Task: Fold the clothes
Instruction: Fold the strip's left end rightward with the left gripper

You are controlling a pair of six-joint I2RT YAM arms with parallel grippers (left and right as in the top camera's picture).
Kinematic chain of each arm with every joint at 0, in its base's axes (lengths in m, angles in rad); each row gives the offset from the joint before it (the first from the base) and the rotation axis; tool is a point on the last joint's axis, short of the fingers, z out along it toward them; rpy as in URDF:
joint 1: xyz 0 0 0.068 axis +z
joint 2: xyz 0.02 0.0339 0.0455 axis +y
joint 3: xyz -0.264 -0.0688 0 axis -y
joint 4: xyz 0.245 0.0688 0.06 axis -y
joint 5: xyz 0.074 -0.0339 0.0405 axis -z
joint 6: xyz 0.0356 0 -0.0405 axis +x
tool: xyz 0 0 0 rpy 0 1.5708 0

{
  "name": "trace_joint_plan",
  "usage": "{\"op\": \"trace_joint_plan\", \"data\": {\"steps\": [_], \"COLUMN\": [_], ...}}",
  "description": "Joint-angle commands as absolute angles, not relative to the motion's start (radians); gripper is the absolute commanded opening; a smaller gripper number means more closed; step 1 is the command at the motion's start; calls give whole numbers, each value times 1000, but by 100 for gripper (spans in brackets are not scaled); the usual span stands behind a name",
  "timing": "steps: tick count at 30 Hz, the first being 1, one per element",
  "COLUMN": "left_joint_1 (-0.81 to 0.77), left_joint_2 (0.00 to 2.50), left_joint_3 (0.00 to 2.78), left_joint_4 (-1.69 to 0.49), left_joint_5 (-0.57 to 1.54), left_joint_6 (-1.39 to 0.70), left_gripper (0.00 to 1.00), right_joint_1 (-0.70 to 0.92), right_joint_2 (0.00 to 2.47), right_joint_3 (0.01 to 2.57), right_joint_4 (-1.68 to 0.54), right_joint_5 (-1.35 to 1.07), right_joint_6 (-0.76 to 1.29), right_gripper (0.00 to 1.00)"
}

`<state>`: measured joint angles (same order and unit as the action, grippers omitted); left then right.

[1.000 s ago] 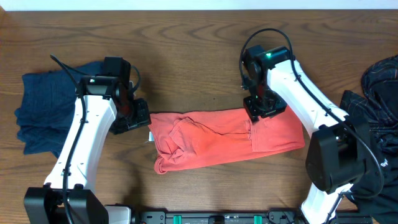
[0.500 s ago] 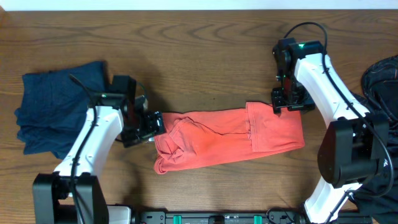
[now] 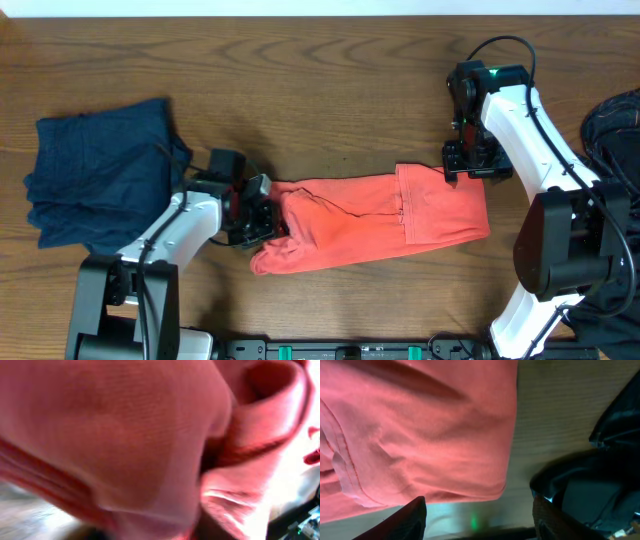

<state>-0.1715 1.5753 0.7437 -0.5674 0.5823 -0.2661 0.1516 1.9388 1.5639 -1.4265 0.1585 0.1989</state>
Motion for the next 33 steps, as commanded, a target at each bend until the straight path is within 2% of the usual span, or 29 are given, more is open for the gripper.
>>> {"op": "trace_joint_plan", "data": {"steps": [1, 11, 19, 26, 33], "left_joint_1": [-166, 1, 3, -197, -524], "left_joint_2": [1580, 1580, 1580, 1581, 1607], "left_joint_3": [745, 1050, 1315, 1358, 1357], "left_joint_4": [-568, -977, -1155, -1176, -974], "left_joint_5": [601, 162, 138, 220, 212], "left_joint_6": [-265, -243, -220, -270, -372], "left_gripper": [6, 6, 6, 6, 7], "right_joint_1": [142, 5, -109, -126, -126], "right_joint_2": [1933, 1916, 1916, 1917, 1917], "right_joint_3": [1562, 1562, 1562, 1562, 1562], "right_joint_4": [-1437, -1429, -1433, -1432, -1435], "right_joint_5": [177, 210, 210, 206, 197], "right_joint_6": [216, 180, 148, 133, 112], "right_gripper": [65, 63, 63, 63, 64]}}
